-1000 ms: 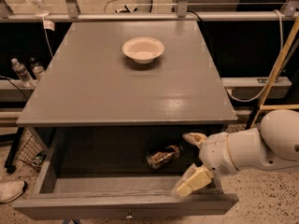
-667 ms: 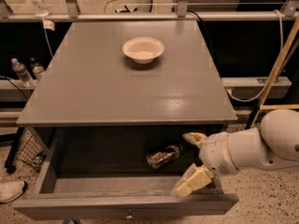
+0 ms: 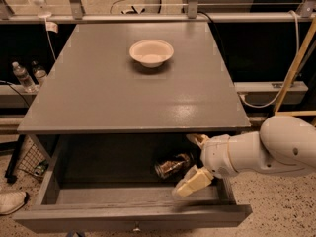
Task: Pick orange can from top drawer and place on counter
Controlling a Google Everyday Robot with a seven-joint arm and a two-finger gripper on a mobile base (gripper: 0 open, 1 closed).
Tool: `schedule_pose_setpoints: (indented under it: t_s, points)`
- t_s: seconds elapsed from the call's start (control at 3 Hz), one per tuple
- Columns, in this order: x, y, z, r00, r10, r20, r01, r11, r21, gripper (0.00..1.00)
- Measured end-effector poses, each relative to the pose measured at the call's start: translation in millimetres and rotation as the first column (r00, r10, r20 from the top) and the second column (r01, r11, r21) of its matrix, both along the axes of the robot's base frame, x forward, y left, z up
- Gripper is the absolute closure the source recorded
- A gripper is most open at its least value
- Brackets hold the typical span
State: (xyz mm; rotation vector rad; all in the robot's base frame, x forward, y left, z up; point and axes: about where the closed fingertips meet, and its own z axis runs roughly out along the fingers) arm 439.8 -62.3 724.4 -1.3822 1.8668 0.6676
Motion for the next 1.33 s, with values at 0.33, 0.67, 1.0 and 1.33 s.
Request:
schedule_pose_setpoints:
  t_s: [0.33, 0.67, 1.0, 1.33]
  points:
    - [12.0, 6.4, -5.8, 0.9997, -0.006, 0.025, 0.006, 1.000, 0.009, 0.00]
    - [20.9, 11.0, -16.7, 0.9974, -0.027, 0.067, 0.029, 0.999, -0.025, 0.00]
    - [30.6, 10.8, -20.9, 0.9909, -0.065, 0.118, 0.071, 0.996, -0.046, 0.00]
    - [39.4, 12.4, -24.4, 0.9847, -0.084, 0.153, 0.094, 0.994, -0.059, 0.00]
